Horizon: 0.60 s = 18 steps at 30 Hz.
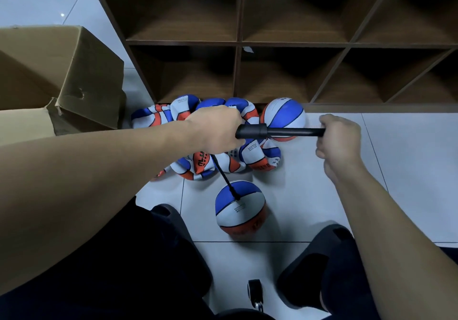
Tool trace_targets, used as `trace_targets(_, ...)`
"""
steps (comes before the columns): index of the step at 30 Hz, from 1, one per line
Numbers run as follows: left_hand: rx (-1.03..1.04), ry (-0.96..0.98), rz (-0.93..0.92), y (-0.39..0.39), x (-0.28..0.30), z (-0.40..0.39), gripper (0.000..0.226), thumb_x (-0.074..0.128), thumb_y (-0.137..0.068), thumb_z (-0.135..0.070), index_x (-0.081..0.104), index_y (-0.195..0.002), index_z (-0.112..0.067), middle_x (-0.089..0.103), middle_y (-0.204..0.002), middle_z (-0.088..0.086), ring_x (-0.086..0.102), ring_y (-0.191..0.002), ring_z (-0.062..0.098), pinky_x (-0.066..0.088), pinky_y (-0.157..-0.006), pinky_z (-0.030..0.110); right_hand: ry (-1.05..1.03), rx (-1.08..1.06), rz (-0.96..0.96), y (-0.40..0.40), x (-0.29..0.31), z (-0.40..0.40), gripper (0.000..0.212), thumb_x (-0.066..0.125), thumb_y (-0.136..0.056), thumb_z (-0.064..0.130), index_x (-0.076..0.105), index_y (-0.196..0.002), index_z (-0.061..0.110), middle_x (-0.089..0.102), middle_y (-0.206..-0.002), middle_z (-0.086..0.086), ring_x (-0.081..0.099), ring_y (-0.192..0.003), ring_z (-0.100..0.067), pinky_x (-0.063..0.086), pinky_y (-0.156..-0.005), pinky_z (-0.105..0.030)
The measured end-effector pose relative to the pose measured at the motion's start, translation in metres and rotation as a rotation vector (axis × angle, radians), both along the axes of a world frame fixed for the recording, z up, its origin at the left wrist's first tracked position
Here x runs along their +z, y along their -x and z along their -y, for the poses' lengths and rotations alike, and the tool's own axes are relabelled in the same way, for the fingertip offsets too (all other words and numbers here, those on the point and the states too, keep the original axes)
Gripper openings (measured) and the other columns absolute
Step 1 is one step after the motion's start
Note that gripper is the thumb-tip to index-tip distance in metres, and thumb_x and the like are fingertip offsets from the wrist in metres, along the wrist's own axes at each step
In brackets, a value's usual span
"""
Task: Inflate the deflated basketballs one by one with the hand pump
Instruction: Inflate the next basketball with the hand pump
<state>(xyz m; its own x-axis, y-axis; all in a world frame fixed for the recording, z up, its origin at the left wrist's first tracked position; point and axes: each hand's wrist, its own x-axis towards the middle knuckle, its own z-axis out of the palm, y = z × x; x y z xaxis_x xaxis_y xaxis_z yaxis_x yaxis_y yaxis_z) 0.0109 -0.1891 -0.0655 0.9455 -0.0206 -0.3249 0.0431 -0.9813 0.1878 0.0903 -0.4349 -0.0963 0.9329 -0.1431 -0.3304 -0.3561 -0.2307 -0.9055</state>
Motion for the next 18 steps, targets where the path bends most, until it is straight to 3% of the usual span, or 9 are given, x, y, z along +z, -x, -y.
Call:
trace_targets(3, -0.003, -0.012, 0.02, -0.001, 0.001, -0.002, 0.029, 0.065, -0.101, -0.041, 0.056, -0.077, -0.028, 0.058, -0.068, -0.003, 0.055, -0.06, 0.015, 0.036, -0.053, 0.029, -0.029, -0.042, -0.01, 0.0, 0.001, 0.002, 0.025, 0.053, -0.072, 0.014, 0.035, -0.059, 0.024, 0.023, -0.065, -0.001, 0.019, -0.059, -0.025, 0.016, -0.051, -0.034)
trace_targets(5, -0.003, -0.032, 0.034, -0.002, 0.001, 0.0, 0.027, 0.065, -0.101, -0.041, 0.057, -0.078, -0.027, 0.058, -0.069, -0.003, 0.055, -0.06, 0.015, 0.035, -0.052, 0.029, -0.013, -0.036, -0.023, 0.006, 0.001, -0.006, 0.021, 0.056, -0.079, 0.019, 0.043, -0.064, 0.023, 0.03, -0.061, 0.0, 0.026, -0.053, -0.024, 0.023, -0.05, -0.032)
trace_targets(8, 0.005, -0.048, 0.04, 0.0, -0.002, 0.001, 0.023, 0.064, -0.1, -0.038, 0.059, -0.081, -0.027, 0.06, -0.071, -0.003, 0.056, -0.061, 0.015, 0.037, -0.052, 0.029, -0.013, 0.038, 0.039, 0.016, -0.002, -0.025, 0.028, 0.05, -0.077, 0.015, 0.025, -0.068, 0.022, 0.019, -0.069, -0.005, 0.016, -0.066, -0.029, 0.014, -0.058, -0.042)
trace_targets(10, 0.008, -0.063, 0.05, 0.002, -0.003, 0.0, 0.023, 0.064, -0.1, -0.037, 0.058, -0.08, -0.027, 0.06, -0.071, -0.003, 0.056, -0.06, 0.015, 0.038, -0.052, 0.029, 0.001, 0.084, 0.05, 0.025, -0.002, -0.037, 0.026, 0.05, -0.077, 0.017, 0.026, -0.07, 0.022, 0.02, -0.069, -0.005, 0.018, -0.071, -0.028, 0.014, -0.062, -0.047)
trace_targets(18, -0.013, -0.092, 0.062, 0.008, 0.0, 0.008, 0.02, 0.061, -0.101, -0.035, 0.06, -0.083, -0.026, 0.061, -0.076, -0.001, 0.058, -0.064, 0.019, 0.039, -0.053, 0.031, -0.019, 0.166, 0.037, 0.042, -0.009, -0.055, 0.04, 0.048, -0.087, 0.015, 0.032, -0.052, 0.025, 0.025, -0.056, 0.005, 0.023, -0.058, -0.023, 0.021, -0.055, -0.035)
